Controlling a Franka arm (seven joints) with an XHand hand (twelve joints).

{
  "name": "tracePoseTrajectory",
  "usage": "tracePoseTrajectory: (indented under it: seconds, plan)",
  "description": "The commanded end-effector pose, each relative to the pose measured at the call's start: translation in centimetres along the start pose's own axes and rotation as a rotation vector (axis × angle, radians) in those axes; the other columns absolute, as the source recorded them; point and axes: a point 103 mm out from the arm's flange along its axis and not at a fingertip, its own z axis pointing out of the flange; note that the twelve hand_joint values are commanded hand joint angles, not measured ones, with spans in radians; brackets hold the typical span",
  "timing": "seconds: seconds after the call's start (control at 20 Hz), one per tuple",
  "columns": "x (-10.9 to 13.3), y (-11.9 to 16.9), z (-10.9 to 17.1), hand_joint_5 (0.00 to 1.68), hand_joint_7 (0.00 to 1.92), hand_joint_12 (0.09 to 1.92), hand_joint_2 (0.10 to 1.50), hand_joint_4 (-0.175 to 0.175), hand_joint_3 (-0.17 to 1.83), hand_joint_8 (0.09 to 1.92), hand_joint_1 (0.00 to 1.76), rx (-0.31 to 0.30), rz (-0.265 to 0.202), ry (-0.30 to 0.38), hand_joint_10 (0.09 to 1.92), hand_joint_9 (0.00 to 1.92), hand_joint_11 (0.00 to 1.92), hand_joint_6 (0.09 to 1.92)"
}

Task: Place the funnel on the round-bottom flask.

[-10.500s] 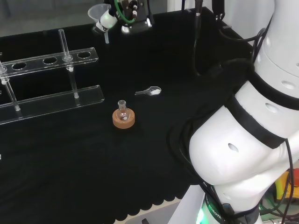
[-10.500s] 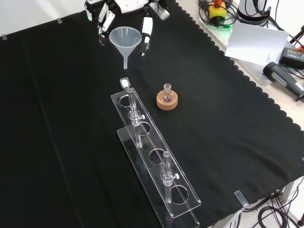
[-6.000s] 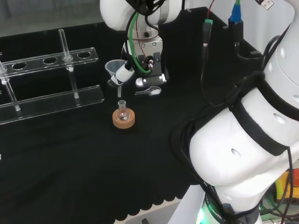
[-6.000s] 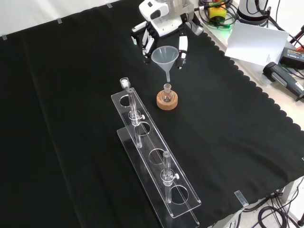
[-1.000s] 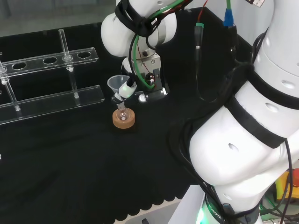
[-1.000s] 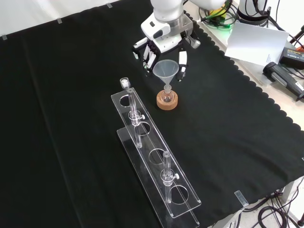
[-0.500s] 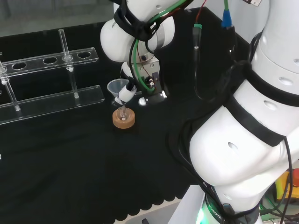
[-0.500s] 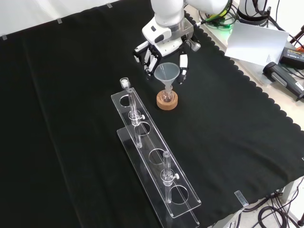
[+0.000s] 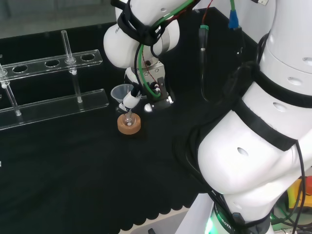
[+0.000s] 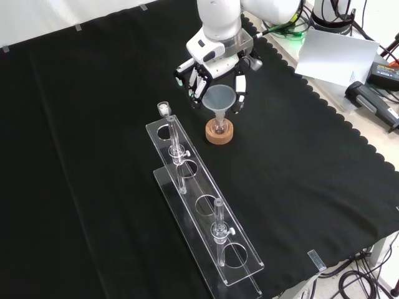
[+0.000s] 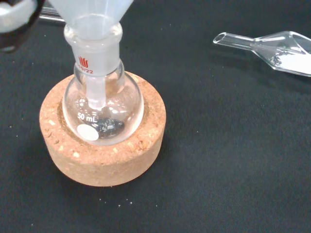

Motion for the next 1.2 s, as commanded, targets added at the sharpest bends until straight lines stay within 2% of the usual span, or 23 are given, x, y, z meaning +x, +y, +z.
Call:
tracePoseTrajectory:
  seconds: [0.05, 0.35, 0.65, 1.0, 1.1, 1.2]
  plan:
    - [-0.08, 0.11, -0.01, 1.19, 1.38, 1.49, 0.53, 0.175, 0.67, 0.26, 0.88, 0.002, 0.005, 0.006, 0.23, 0.99, 0.00, 0.42]
    - [-0.50, 0.09, 0.18, 1.18, 1.36, 1.49, 0.52, 0.175, 0.67, 0.26, 0.87, 0.027, 0.009, 0.023, 0.23, 0.99, 0.00, 0.42]
    - [-0.51, -0.36, 0.30, 1.02, 1.22, 1.43, 0.50, 0.174, 0.66, 0.20, 0.80, 0.047, -0.002, 0.014, 0.21, 0.95, 0.00, 0.45]
    - [-0.27, -0.49, 0.10, 0.83, 1.11, 1.40, 0.50, 0.130, 0.61, 0.16, 0.77, 0.058, -0.013, 0.007, 0.20, 0.90, 0.00, 0.47]
    - [-0.25, -0.50, 0.01, 0.71, 1.06, 1.39, 0.50, 0.104, 0.59, 0.13, 0.75, 0.064, -0.013, 0.007, 0.20, 0.88, 0.00, 0.42]
    - [-0.24, -0.51, -0.08, 0.61, 0.96, 1.37, 0.51, 0.081, 0.56, 0.10, 0.72, 0.074, -0.015, 0.005, 0.21, 0.82, 0.00, 0.29]
